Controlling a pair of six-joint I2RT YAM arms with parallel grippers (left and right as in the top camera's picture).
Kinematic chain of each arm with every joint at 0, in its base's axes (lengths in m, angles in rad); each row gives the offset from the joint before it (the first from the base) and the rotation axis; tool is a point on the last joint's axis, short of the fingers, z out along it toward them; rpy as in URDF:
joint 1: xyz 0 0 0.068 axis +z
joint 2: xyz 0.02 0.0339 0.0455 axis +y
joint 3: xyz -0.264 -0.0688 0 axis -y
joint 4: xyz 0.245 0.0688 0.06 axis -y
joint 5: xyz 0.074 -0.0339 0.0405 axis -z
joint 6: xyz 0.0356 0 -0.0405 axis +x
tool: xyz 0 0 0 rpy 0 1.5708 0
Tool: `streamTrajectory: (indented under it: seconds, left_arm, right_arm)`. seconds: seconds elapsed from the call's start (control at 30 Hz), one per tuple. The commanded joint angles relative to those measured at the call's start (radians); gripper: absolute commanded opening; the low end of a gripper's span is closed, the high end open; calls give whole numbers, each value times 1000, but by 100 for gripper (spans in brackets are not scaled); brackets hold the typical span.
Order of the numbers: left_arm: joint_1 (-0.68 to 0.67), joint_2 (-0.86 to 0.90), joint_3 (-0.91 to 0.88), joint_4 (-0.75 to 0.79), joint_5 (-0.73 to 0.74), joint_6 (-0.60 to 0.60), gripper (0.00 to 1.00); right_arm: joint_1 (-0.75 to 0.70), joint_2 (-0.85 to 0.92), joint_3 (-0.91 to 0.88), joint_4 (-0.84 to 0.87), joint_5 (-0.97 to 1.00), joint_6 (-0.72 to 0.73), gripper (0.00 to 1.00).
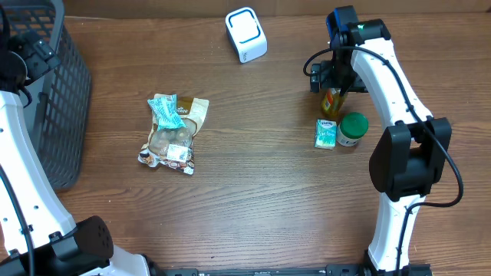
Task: Scan the item barcode
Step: 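Carry the yellow bottle right and set it beside the jar, then open the right gripper and raise it away from the bottle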
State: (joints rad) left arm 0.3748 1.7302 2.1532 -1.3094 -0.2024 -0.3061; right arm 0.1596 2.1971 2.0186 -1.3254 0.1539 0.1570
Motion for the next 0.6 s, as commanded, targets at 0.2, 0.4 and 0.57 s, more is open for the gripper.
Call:
streamTrajectory:
  seconds: [0.2, 0.4, 0.57]
  left_arm:
    - [-2, 3, 9, 4, -3, 18, 99]
    - [-2, 3, 9, 4, -3, 18, 99]
    - [-2, 3, 9, 4, -3, 18, 100]
  right_arm:
    - [1, -45, 166, -68, 2, 4, 100]
    - [16, -49, 215, -87, -110, 3, 100]
    - [48, -48, 215, -44, -135, -4, 100]
